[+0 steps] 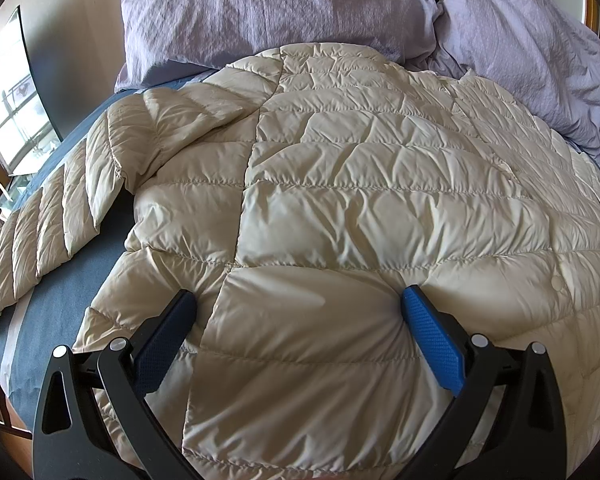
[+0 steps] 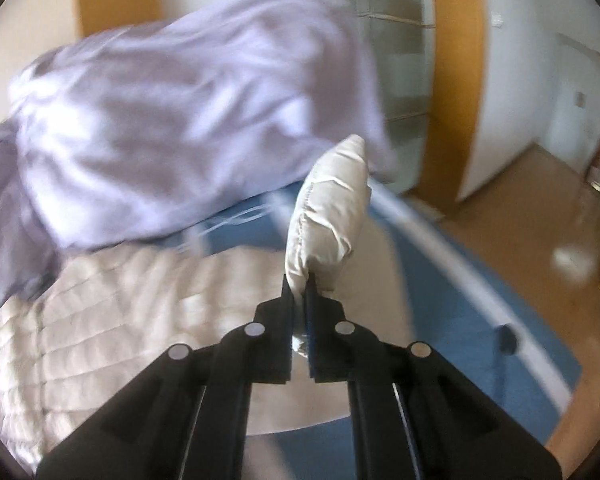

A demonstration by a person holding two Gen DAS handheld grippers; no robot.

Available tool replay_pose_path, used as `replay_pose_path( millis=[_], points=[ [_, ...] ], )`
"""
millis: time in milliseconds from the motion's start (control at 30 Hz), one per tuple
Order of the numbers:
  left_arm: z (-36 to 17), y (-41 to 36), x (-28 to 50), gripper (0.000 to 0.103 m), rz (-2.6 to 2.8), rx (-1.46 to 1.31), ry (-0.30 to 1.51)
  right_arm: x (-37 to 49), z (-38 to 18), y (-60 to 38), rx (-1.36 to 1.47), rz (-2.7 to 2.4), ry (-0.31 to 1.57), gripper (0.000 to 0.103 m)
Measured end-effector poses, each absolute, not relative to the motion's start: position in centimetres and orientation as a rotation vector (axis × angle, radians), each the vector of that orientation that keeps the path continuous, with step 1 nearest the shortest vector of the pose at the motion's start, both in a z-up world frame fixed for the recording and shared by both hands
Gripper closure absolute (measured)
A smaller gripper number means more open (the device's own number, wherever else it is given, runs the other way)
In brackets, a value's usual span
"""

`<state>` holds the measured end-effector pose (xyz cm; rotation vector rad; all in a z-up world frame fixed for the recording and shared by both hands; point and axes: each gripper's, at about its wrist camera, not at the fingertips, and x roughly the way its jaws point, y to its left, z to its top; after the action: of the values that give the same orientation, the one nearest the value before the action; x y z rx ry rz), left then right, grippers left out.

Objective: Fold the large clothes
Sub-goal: 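Carry the sleeve with the right gripper across the jacket toward the left gripper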

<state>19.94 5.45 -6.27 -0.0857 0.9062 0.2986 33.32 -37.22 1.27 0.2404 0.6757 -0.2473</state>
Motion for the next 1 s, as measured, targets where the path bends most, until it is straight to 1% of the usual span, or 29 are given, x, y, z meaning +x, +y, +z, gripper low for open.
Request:
replay_pose_path(
  millis=[167,433,867,1000],
  points=[
    [-6.3,5.4,20.0,0.001,0.298,-0.086,0.906,35.2,-0.3,-29.9,0.201,-0.082,0.759,0.097],
    [-6.2,5.5,19.9,0.001,0.298,-0.087,0.906,34.8,-3.1,-19.6,0.157,0.122,0.866,0.097],
    [-6.3,5.4,20.0,0.001,0.296,-0.092,0.906,33.3,-2.8,-10.8,0.147,0.327,0.903,0.096],
    [-6.3,5.5,20.0,0.001,0.296,-0.092,0.907,33.1,-3.1,-8.6,0.132,0.363,0.912,0.094]
  ],
)
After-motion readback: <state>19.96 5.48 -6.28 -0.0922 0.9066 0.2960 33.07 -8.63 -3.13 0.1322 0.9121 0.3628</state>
